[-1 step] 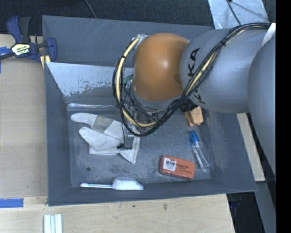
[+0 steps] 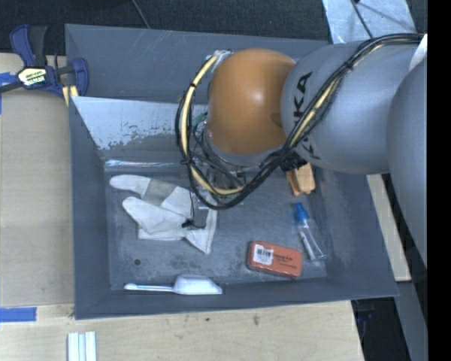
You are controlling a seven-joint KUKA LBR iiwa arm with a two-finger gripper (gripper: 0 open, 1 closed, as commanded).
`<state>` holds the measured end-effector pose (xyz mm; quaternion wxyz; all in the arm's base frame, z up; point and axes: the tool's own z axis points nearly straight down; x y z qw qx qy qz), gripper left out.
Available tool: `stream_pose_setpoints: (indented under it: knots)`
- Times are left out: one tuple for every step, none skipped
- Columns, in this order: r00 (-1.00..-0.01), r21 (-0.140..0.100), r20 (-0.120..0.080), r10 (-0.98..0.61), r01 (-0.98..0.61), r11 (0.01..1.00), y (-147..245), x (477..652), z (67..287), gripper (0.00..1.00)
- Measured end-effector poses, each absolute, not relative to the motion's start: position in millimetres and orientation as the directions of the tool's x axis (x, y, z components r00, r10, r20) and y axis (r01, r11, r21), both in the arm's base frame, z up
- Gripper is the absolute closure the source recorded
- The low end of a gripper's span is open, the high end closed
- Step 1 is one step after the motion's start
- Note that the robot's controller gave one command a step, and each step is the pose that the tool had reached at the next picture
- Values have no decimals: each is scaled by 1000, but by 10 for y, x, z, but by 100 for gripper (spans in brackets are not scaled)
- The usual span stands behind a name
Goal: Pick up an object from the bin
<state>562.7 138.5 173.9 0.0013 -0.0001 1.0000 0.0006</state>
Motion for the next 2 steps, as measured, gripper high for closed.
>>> stream_pose_setpoints:
  knots:
    - [-999, 3, -9, 51, 51, 999, 1310, 5733, 1180, 0]
    - [-996, 4, -5, 92, 92, 996, 1254, 5792, 731, 100]
